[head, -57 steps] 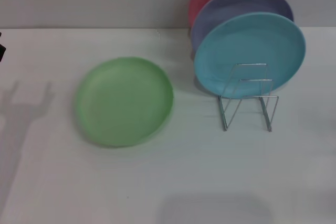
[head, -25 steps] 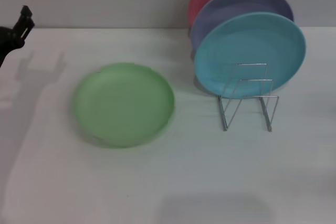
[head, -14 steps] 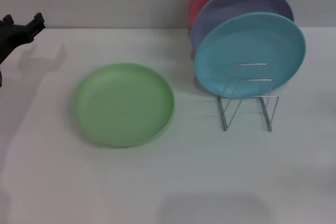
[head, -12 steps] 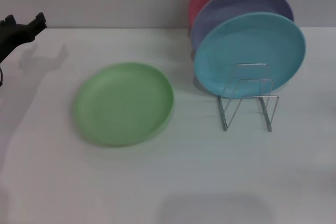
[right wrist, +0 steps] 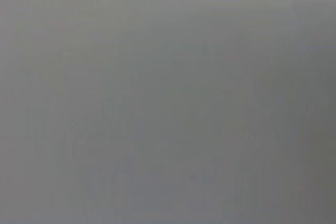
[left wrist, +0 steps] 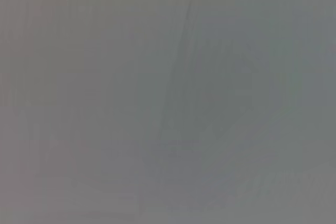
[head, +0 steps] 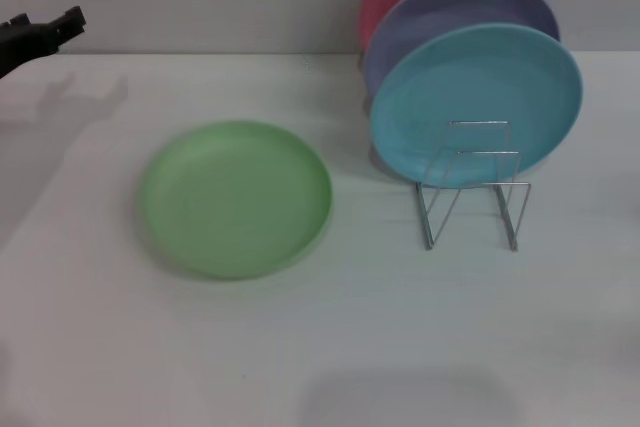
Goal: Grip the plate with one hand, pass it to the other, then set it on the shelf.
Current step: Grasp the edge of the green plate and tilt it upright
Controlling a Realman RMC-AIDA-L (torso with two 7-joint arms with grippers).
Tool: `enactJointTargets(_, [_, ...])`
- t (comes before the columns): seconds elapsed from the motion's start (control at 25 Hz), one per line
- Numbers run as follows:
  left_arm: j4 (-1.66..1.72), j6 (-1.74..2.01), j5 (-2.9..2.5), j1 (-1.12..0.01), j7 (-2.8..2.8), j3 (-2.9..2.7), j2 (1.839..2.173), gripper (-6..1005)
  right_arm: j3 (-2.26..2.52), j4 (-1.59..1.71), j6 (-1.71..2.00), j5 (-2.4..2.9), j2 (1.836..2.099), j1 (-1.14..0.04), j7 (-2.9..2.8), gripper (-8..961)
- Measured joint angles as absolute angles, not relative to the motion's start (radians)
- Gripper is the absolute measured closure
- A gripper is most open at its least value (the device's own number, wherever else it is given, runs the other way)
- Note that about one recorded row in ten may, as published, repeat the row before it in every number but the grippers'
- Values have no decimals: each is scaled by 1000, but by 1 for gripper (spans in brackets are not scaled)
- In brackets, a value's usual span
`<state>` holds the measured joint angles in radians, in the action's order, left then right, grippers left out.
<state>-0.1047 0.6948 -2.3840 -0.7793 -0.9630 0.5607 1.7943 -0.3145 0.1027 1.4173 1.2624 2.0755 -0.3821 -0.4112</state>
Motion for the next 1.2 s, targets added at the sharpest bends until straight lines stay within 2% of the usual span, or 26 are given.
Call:
enactJointTargets(0.12, [-85,760,-2388,-761,-946,594,1796,186,-314,103,1417,1262,2075,-383,-411,193])
enactJointTargets(0.2, [-54,854,-2384,-740,-897,641,1813,187,-314,103,1416,1262,2076,-383,-411,193])
enactJointTargets(0.64, [-44,1239,-2381,-575,-420,1042,1944,190,-307,103,1395,1265,2074,-399,-409,193])
enactJointTargets(0.76, [-61,1249,-2381,-560,-364,1082,1955,191,-305,107,1382,1268,2074,-410,-409,193])
enactJointTargets(0.8, [-200,1219,-2381,-488,-159,1238,1987,191,-305,109,1377,1269,2074,-415,-408,193])
enactJointTargets(0.84, [-294,1164,-2384,-440,-77,1286,1995,191,-305,109,1375,1270,2074,-418,-405,193])
enactJointTargets(0.96, [-543,1006,-2388,-326,59,1344,1996,192,-305,108,1371,1271,2074,-427,-388,193])
enactJointTargets(1.08, [-811,796,-2399,-203,121,1365,1976,193,-305,108,1368,1271,2074,-436,-370,193])
enactJointTargets(1.2, [-985,605,-2449,-133,127,1411,1968,194,-305,105,1364,1272,2074,-444,-355,193])
